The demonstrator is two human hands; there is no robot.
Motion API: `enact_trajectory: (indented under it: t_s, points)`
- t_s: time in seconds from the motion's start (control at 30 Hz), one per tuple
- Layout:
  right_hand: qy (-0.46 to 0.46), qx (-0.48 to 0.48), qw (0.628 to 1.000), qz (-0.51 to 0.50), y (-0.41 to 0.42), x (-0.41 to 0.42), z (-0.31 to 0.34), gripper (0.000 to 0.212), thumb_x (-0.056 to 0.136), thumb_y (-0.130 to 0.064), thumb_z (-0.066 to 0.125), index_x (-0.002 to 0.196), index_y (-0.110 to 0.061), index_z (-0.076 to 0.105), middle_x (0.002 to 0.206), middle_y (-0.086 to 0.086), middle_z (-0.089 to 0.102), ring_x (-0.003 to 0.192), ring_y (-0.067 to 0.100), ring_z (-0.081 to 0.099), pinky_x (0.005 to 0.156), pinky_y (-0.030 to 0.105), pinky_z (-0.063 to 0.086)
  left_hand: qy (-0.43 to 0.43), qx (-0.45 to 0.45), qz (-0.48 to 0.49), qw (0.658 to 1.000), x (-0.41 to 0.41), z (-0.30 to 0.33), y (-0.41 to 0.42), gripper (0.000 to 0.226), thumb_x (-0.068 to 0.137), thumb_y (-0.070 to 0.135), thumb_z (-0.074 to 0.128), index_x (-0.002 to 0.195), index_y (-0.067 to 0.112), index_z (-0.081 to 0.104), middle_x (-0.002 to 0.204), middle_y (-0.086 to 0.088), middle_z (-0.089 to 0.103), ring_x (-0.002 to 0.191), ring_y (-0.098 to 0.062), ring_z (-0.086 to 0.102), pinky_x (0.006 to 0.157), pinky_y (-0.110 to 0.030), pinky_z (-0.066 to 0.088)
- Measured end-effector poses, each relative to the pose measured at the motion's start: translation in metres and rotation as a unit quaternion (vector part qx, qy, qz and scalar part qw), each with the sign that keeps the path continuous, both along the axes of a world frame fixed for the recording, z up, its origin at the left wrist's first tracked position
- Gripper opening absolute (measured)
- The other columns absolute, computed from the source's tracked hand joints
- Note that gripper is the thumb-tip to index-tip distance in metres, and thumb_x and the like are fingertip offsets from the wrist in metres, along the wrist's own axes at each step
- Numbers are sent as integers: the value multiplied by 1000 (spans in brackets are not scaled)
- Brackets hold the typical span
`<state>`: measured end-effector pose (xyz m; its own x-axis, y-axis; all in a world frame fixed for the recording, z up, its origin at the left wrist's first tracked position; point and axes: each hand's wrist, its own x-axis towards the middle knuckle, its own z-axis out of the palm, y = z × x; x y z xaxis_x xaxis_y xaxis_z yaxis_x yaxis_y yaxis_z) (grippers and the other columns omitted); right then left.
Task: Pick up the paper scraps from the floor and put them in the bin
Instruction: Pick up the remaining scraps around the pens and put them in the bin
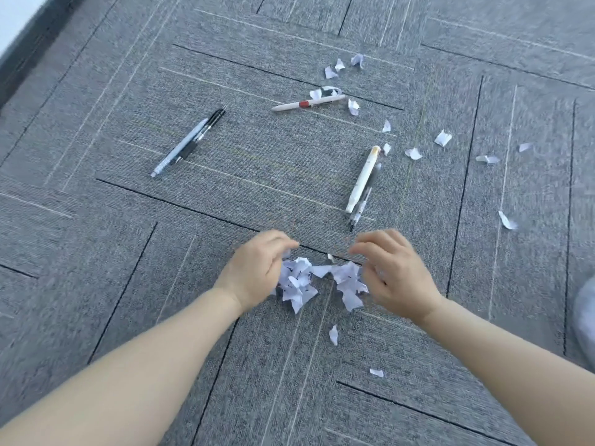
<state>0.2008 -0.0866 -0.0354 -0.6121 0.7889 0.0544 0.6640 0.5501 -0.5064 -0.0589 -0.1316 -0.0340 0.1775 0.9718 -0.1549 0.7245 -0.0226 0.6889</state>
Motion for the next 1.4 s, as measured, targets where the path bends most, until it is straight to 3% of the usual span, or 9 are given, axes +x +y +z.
enact_trajectory:
  t_s: [0.1,0.2,0.33,0.53,0.67,0.87,1.03,1.23,1.4]
  points:
    - [-25,7,990,-140,-9,26,-3,29,85,-14,50,110,-10,66,112,5,60,106,24,47,94,39,40,62,90,35,993,-7,-6,-9,42,88,13,37,125,13,57,121,-2,55,115,-16,46,99,-42,42]
    - [-77,-47,971,-222,-18,37,-7,30,90,-14,51,118,-10,61,113,5,53,105,20,44,89,37,43,140,6,131,981,-5,-9,0,52,92,22,44,143,21,34,153,-6,26,141,-25,20,115,-49,20]
    - [-75,-101,963,-238,-17,27,-7,26,93,-12,48,116,-7,56,109,5,48,100,20,49,82,32,45,85,-50,34,995,22,-9,-4,54,98,19,36,150,20,19,159,4,5,144,-7,-4,117,-31,-3]
    - [13,-155,962,-225,-25,26,8,23,94,-4,47,106,-13,65,105,-4,59,94,11,55,83,26,47,-35,-32,-94,994,56,-3,-35,49,99,22,35,147,23,27,153,14,20,141,4,8,118,-32,16]
    - [-24,-147,936,-319,-6,50,7,31,94,-6,45,122,-10,59,114,1,56,98,14,54,83,24,40,81,51,-19,995,39,-12,-31,68,90,50,38,149,22,21,158,-2,12,146,-15,3,118,-42,7]
    - [-92,-126,948,-278,16,36,2,22,93,-11,51,114,-8,59,104,3,58,91,17,53,83,27,41,184,-19,-168,968,69,-18,-38,104,75,77,39,146,30,-21,155,0,-27,140,-12,-27,118,-37,-9]
    - [-109,-120,965,-204,3,40,5,20,94,-12,53,111,-8,63,104,7,65,95,25,59,82,33,44,145,-4,-202,968,105,-23,-27,95,82,66,43,150,25,-10,158,2,-17,142,-10,-23,119,-37,-3]
    - [-52,-97,944,-310,-9,80,12,24,95,-13,50,115,-13,63,104,-1,57,87,14,55,77,26,42,74,108,-212,968,103,-15,-24,58,88,43,50,138,16,45,150,-3,36,144,-18,19,118,-43,12]
    - [-102,-144,931,-319,3,72,4,20,95,-14,48,111,-9,60,109,4,53,92,19,55,85,35,48,211,58,-166,962,53,-12,-33,87,79,70,42,150,25,18,159,-5,9,146,-22,0,117,-52,5]
